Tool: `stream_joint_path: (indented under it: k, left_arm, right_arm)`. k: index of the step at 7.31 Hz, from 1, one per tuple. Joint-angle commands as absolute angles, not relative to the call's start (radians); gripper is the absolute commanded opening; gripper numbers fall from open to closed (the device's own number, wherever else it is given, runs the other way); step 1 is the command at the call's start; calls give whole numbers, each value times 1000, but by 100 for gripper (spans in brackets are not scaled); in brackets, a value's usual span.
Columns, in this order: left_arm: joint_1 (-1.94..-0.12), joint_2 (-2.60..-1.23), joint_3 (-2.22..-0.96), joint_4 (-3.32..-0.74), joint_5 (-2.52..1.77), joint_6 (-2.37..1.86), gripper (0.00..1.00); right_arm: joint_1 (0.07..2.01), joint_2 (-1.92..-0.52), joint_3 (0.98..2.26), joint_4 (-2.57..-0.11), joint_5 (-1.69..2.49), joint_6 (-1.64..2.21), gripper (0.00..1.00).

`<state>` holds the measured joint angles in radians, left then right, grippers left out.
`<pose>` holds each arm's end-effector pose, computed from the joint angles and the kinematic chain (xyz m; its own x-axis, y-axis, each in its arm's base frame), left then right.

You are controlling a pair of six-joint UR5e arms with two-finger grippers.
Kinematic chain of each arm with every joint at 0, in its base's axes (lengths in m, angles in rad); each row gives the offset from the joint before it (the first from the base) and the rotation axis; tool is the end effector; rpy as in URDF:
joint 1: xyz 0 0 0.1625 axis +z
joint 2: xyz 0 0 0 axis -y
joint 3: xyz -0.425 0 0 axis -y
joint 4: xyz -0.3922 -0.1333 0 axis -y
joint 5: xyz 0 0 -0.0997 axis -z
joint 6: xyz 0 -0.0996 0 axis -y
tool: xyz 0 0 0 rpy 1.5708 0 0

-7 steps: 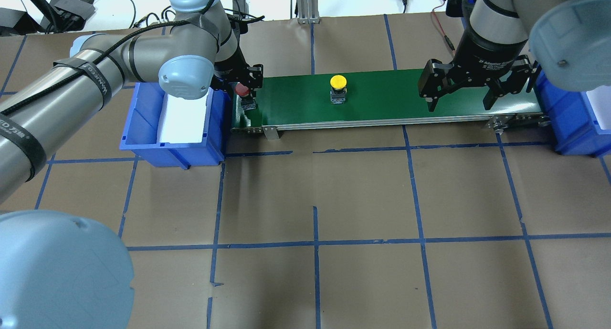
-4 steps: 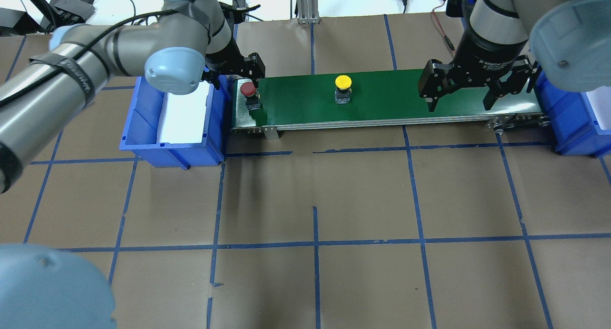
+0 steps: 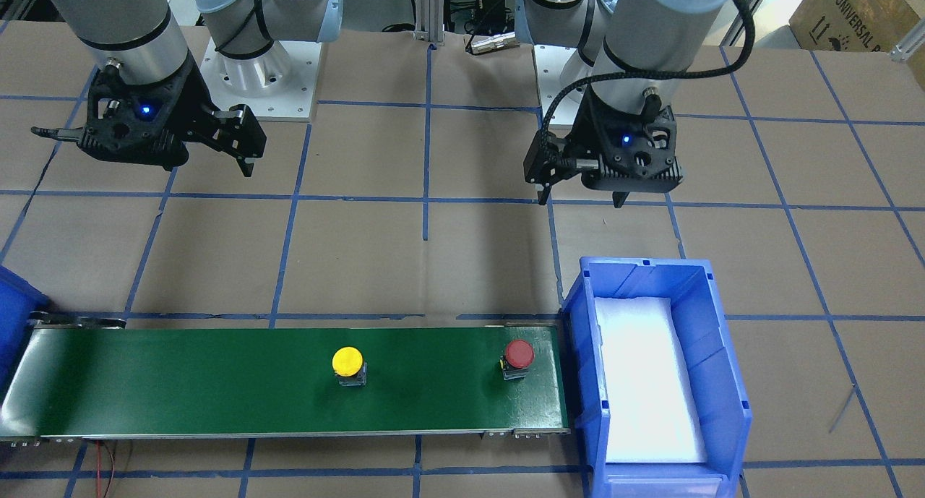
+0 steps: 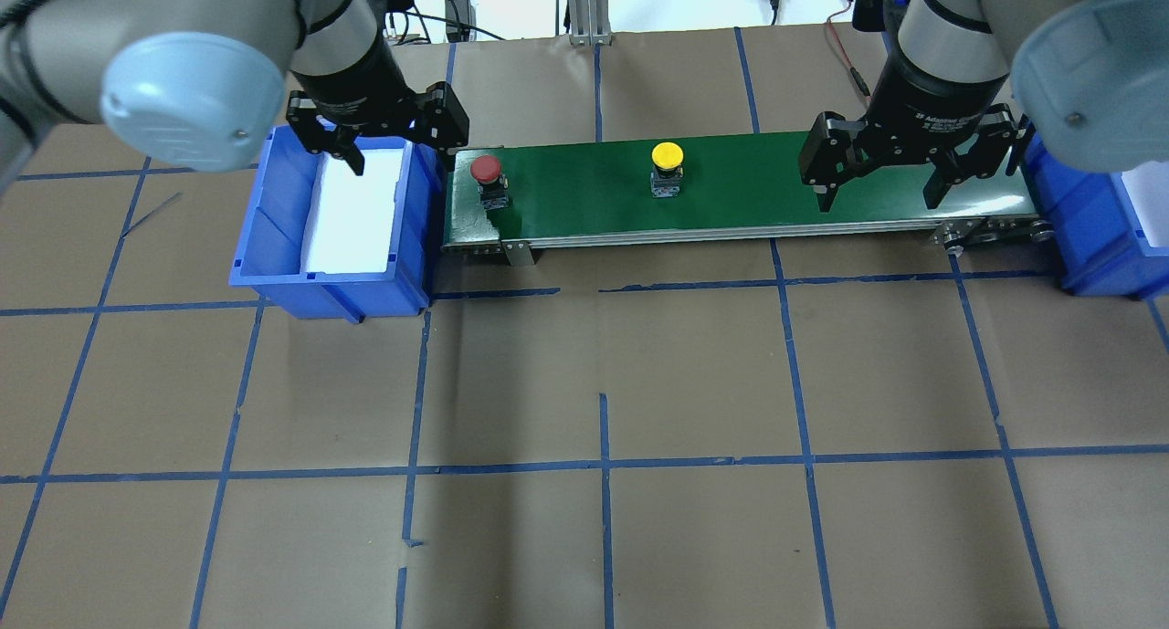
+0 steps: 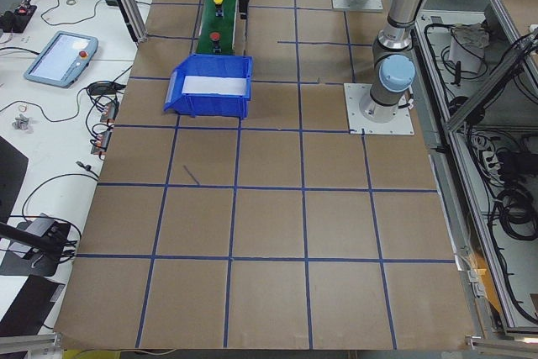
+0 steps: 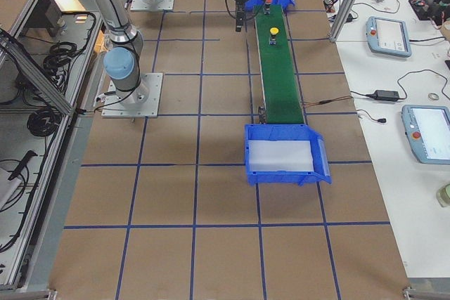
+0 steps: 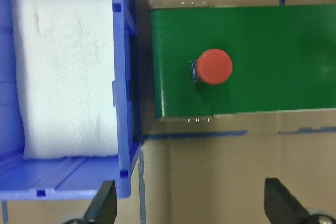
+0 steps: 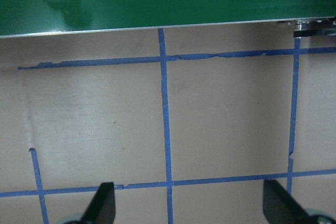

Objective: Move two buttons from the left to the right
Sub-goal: 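Place the red button on the conveyor and open the left gripper, then raise the left gripper beside the bin while the right gripper moves toward the yellow button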

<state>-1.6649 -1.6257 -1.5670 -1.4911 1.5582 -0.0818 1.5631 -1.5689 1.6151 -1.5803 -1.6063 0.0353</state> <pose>-0.1826 -0.5026 0.4701 -0.9998 0.0127 0.0149 0.0123 0.9995 -0.0275 0.1260 -0.4896 0.4663 -0.9985 0.0417 0.0367 0.0430 0.9984 0.0354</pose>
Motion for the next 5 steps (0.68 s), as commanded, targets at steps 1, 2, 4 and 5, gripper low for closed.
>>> stream_joint_path:
  k: [1, 2, 4, 5]
  left_arm:
    - [-1669, -1519, -1685, -1548, 1559, -98, 100]
    - [-1669, -1497, -1690, -1540, 1555, -157, 100]
    - [-1666, -1506, -1681, -1534, 1558, -169, 100]
    - [-1667, -1509, -1687, -1514, 1562, -181, 100]
  right_arm:
    - [1563, -1568, 1609, -1574, -1603, 32, 100]
    - [1563, -1566, 1606, -1574, -1605, 25, 100]
    - [1563, -1566, 1603, -1574, -1603, 18, 100]
    - [1563, -1565, 1605, -1577, -1595, 29, 100]
